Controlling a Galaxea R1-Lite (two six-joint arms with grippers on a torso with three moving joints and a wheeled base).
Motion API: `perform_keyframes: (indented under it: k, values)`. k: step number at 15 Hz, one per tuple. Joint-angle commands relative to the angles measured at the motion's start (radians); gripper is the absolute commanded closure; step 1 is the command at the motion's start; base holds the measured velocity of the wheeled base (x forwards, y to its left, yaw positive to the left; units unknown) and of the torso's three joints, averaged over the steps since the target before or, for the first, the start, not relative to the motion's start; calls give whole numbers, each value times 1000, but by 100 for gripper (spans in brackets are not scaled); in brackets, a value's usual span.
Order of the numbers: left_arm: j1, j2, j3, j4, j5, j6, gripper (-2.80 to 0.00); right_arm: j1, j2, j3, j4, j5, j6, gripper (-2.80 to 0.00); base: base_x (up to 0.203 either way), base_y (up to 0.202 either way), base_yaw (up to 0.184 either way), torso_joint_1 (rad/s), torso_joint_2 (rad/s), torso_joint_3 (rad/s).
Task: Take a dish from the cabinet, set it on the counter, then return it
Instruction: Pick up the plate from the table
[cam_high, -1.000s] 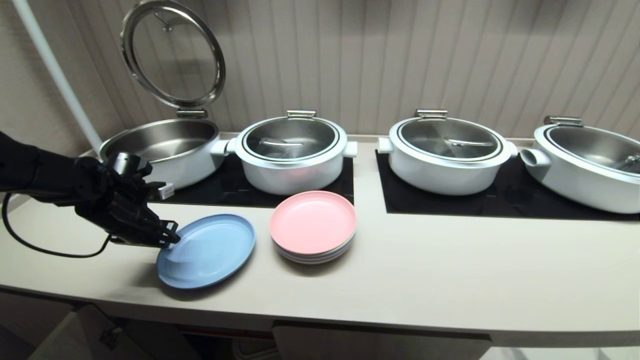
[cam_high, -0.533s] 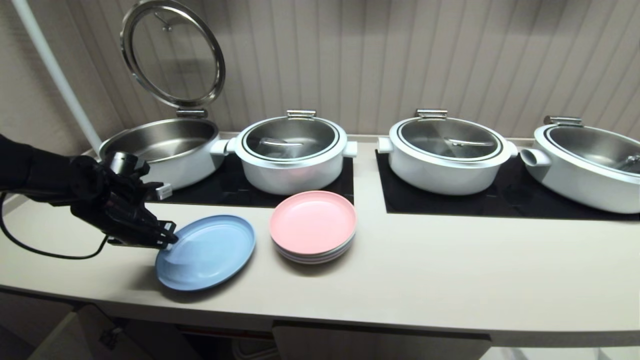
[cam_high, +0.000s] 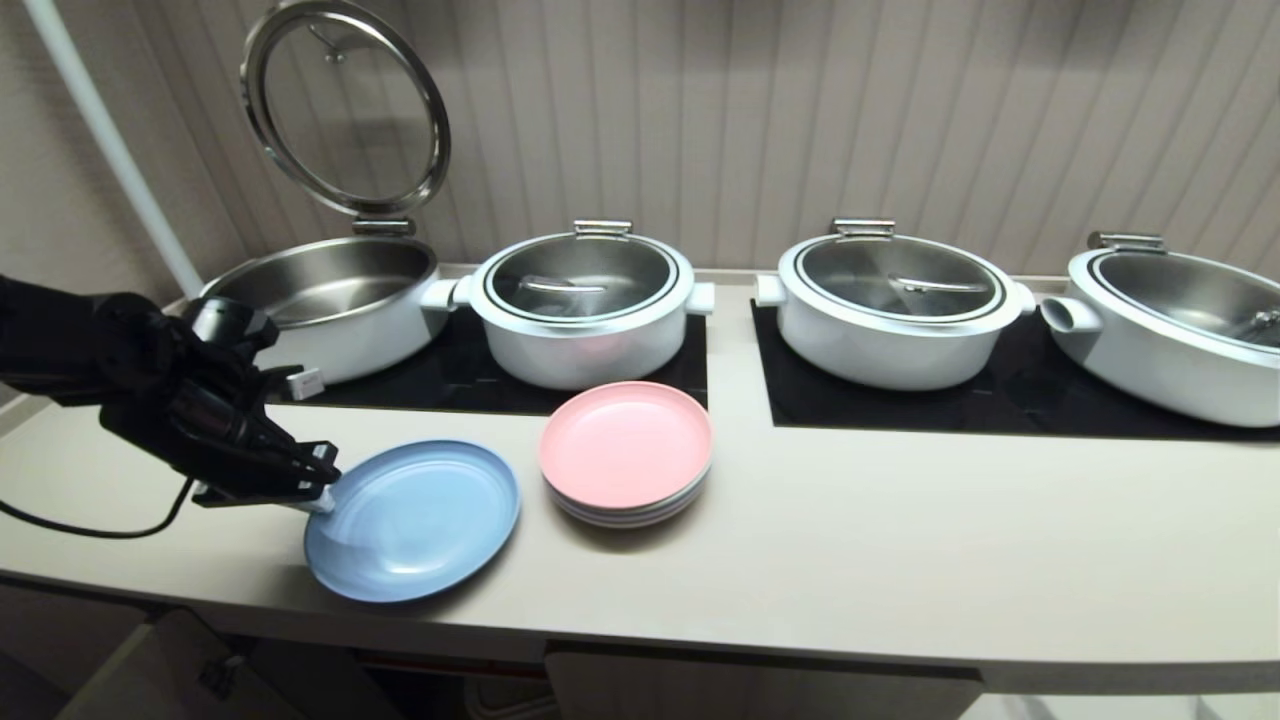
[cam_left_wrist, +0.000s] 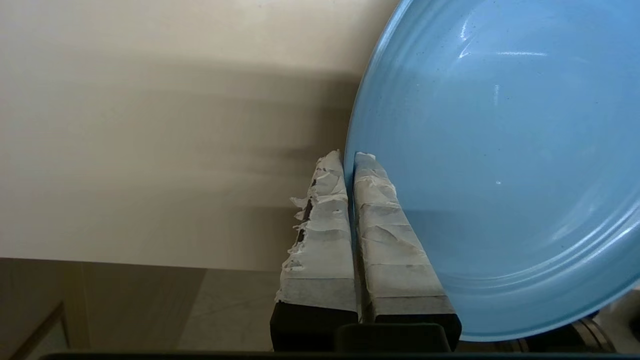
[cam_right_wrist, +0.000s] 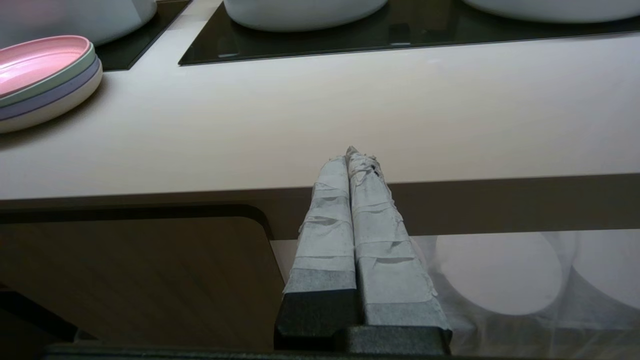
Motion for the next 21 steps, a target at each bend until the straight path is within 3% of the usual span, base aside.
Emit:
perform_keyframes:
  k: [1, 7, 13, 16, 21]
  values:
    - [12, -55, 41, 5, -16, -9, 0, 0, 0, 1, 0, 0, 0, 0, 0, 0, 0, 0, 0, 0]
    - [51, -108, 140, 5, -47, -14, 0, 0, 0, -1, 0, 0, 0, 0, 0, 0, 0, 0, 0, 0]
    - [58, -119, 146, 5, -84, -44, 0, 0, 0, 1, 0, 0, 0, 0, 0, 0, 0, 0, 0, 0]
    - [66, -140, 146, 6, -141, -77, 0, 0, 0, -1, 0, 0, 0, 0, 0, 0, 0, 0, 0, 0]
    - [85, -187, 148, 97, -187, -78, 0, 0, 0, 1, 0, 0, 0, 0, 0, 0, 0, 0, 0, 0]
